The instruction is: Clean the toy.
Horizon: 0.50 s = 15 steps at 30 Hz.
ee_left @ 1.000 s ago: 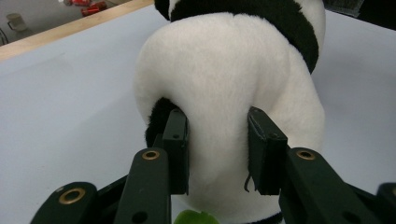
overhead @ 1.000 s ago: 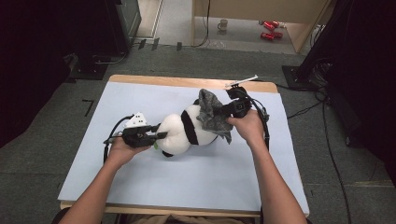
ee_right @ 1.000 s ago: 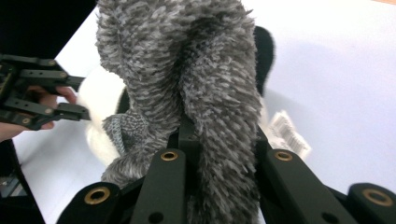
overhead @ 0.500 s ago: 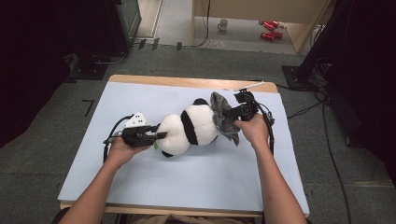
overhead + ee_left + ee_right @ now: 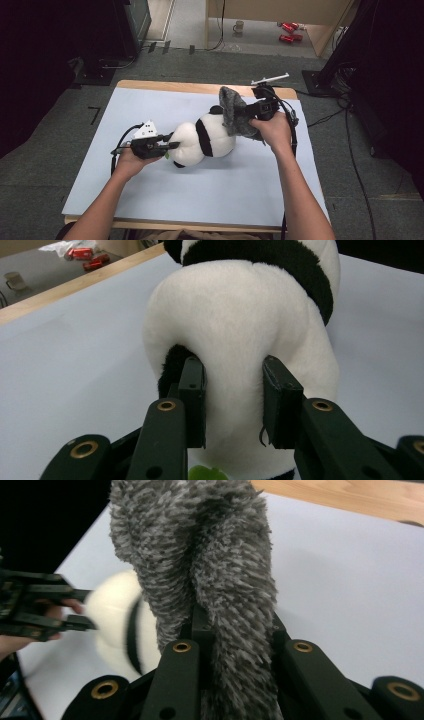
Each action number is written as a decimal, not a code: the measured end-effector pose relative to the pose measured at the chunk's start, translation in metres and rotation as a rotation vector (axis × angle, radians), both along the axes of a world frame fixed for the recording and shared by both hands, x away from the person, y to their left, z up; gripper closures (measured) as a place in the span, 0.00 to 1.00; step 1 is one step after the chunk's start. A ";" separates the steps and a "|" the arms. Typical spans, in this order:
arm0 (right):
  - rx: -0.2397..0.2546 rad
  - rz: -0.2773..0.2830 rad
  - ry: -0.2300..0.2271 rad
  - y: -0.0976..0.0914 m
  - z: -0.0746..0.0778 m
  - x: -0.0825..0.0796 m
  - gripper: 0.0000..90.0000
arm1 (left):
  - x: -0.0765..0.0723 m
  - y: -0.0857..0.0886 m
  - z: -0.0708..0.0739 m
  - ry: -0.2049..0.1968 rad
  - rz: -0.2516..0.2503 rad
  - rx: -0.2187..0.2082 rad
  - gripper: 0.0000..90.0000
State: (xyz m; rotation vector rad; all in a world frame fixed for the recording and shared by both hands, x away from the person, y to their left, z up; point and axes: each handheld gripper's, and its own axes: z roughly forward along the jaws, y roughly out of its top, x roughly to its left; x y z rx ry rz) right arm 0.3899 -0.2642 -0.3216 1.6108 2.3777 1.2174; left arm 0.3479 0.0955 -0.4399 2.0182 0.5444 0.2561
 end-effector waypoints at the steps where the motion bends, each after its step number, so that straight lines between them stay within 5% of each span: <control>1: 0.011 0.016 -0.003 0.006 0.003 -0.001 0.86 | 0.000 0.000 0.000 -0.001 0.000 0.002 0.75; 6: 0.031 0.085 0.004 0.035 0.010 -0.005 0.86 | -0.001 -0.001 0.001 0.006 0.004 -0.001 0.75; 15: 0.059 0.181 0.039 0.086 0.001 -0.004 0.86 | -0.001 -0.002 0.001 0.016 0.012 0.001 0.75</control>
